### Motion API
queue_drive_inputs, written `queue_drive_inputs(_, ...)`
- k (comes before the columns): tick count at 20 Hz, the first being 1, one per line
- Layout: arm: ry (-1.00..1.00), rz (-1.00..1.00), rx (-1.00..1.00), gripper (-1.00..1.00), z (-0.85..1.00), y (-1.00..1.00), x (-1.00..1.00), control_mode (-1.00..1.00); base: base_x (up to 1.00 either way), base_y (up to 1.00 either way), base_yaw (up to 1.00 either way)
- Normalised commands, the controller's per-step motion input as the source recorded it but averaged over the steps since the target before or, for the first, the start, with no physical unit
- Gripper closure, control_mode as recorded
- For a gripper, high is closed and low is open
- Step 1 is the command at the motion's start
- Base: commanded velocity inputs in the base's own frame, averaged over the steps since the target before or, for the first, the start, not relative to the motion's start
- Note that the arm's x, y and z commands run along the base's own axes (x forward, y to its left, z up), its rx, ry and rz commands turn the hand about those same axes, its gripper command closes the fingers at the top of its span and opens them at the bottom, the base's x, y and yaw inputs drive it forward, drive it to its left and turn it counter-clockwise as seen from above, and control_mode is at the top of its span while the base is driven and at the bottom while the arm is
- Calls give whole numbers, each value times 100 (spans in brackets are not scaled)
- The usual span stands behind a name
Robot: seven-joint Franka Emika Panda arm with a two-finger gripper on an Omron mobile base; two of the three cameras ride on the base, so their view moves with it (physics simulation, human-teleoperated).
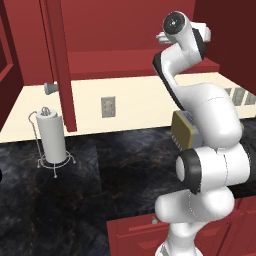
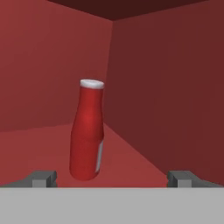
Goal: Take 2 condiments from the cabinet and move them on the counter near the stove.Make sure the condiments are lined up with each other, next to each other.
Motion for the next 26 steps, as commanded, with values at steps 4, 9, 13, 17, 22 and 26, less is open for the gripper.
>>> queue_drive_inputs(4, 3, -3, 0, -100, 0, -8, 21, -100, 0, 0, 0)
queue_drive_inputs(9, 4, -3, 0, -100, 0, -5, 23, -100, 0, 0, 0)
queue_drive_inputs(13, 4, -3, 0, -100, 0, -4, 22, -100, 0, 0, 0)
queue_drive_inputs(17, 3, -3, 0, -100, 0, -2, 24, -100, 0, 0, 0)
queue_drive_inputs(22, 0, -4, 0, -100, 0, -1, 28, -100, 0, 0, 0)
queue_drive_inputs(26, 0, -4, 0, -100, 0, 0, 28, -100, 0, 0, 0)
